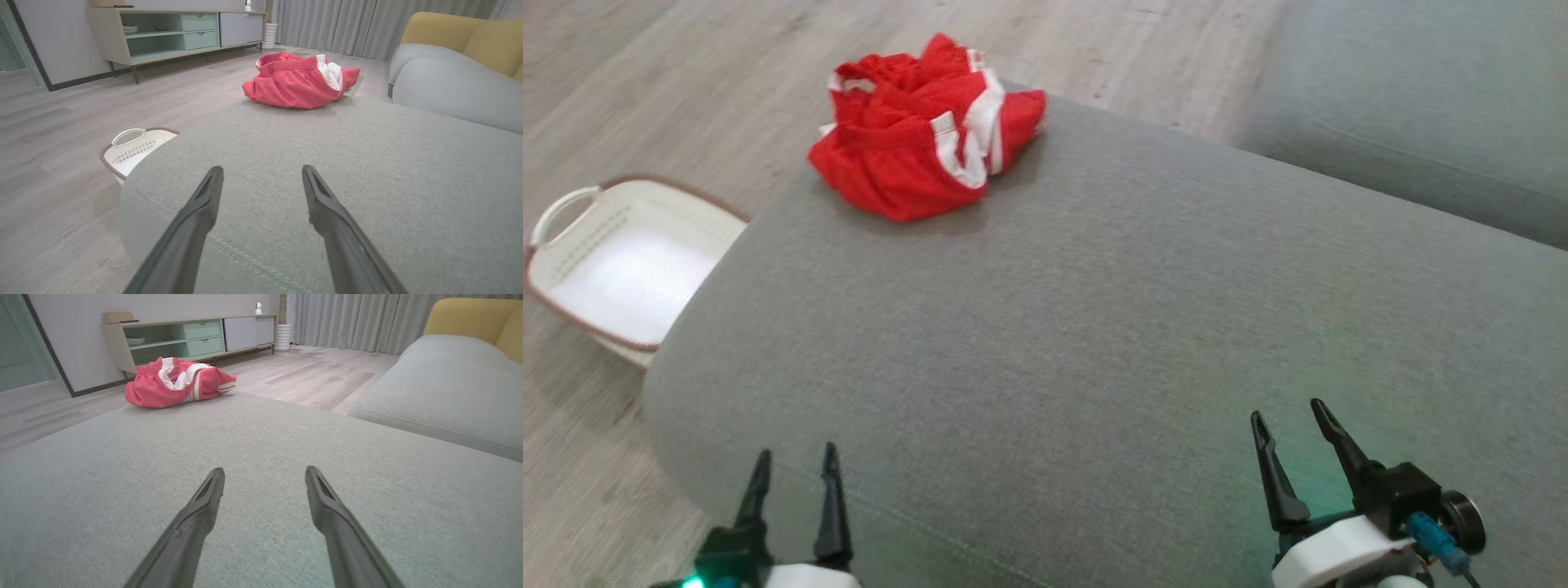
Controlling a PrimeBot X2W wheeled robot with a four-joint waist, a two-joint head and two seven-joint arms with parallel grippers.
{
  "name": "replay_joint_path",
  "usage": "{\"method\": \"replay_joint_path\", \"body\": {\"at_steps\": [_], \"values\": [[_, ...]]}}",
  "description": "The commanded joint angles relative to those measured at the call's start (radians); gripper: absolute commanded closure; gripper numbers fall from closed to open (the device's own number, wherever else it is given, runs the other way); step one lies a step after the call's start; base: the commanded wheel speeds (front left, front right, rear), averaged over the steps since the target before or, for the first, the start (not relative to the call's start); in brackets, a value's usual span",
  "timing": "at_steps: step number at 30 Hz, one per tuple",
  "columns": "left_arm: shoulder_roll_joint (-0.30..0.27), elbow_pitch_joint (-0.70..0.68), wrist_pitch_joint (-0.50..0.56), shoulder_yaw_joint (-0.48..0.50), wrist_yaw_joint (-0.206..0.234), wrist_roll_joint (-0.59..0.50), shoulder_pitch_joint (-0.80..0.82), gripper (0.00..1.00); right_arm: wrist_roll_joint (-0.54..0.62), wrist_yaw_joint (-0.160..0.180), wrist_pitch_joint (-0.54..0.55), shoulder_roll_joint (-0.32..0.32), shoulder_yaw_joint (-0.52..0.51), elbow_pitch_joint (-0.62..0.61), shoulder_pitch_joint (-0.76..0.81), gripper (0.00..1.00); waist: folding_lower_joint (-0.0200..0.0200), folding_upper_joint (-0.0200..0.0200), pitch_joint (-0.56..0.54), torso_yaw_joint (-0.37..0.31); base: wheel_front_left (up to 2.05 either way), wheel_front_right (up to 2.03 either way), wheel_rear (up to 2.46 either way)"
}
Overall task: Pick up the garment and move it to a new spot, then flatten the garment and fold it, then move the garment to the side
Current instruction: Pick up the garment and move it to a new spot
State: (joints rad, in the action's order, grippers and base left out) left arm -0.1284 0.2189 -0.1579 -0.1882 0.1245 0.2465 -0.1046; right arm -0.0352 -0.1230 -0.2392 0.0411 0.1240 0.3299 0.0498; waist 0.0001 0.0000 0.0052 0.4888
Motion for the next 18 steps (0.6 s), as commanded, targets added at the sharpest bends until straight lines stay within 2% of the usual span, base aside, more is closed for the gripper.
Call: {"method": "replay_joint_path", "body": {"at_steps": [1,5,9,14,18], "values": [[-0.022,-0.039,-0.003,0.049,0.014,0.007,0.036,0.0,-0.001,-0.008,-0.015,0.009,0.025,-0.034,-0.043,0.0,-0.0001,0.0,0.002,0.01,0.0,0.0,0.0],[-0.063,-0.083,0.001,0.107,0.041,0.019,0.034,0.0,0.004,-0.008,-0.007,0.009,0.046,-0.052,-0.057,0.0,-0.0001,0.0,0.018,-0.008,0.0,0.0,0.0],[-0.152,-0.192,0.02,0.205,0.066,0.03,0.076,0.0,0.036,-0.008,0.008,0.009,0.04,-0.092,-0.078,0.0,-0.0001,0.0,0.059,-0.044,0.0,0.0,0.0],[-0.292,-0.353,0.131,0.253,0.039,0.016,0.243,0.0,0.101,-0.008,0.049,0.009,0.025,-0.172,-0.107,0.0,-0.0001,0.0,0.142,-0.097,0.0,0.0,0.0],[-0.378,-0.366,0.219,0.237,-0.024,0.029,0.47,0.0,0.149,-0.008,0.089,0.009,0.021,-0.242,-0.148,0.0,-0.0001,0.0,0.23,-0.146,0.0,0.0,0.0]]}}
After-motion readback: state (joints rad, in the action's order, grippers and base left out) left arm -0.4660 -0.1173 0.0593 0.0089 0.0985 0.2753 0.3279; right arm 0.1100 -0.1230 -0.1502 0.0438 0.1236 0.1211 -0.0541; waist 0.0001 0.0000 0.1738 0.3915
